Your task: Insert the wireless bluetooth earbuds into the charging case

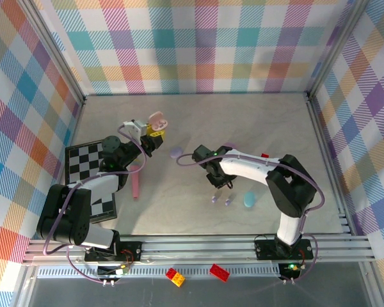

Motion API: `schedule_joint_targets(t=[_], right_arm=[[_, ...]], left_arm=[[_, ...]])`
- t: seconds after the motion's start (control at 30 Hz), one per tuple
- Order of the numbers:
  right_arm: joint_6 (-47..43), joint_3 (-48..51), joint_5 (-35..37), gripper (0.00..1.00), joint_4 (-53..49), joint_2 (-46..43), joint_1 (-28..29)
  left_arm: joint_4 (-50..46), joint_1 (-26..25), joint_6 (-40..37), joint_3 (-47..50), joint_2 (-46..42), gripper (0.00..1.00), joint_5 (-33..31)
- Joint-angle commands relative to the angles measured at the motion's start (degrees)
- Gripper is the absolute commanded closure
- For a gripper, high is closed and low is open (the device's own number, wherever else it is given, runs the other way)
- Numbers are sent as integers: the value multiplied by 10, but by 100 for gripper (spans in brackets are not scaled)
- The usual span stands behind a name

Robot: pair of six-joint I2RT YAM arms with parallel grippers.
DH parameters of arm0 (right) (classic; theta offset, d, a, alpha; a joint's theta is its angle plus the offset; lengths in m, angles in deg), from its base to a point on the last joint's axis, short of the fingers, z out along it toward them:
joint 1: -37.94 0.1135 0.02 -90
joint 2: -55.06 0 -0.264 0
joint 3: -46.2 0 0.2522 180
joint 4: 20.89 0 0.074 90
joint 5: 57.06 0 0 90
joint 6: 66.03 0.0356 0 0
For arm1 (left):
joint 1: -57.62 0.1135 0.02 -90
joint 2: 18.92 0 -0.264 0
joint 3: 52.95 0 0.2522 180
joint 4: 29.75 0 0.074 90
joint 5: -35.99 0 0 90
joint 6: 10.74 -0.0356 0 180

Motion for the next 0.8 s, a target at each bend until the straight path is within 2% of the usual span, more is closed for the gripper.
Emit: schedule_joint_targets(t=[0.0, 0.77], right_arm=[[41, -17, 64, 61, -43, 28, 14], [31, -14, 44, 74, -44, 83, 17]], left_arm=[[8, 9, 10, 0, -12, 67, -9], [2, 10, 13, 6, -21, 68, -16]])
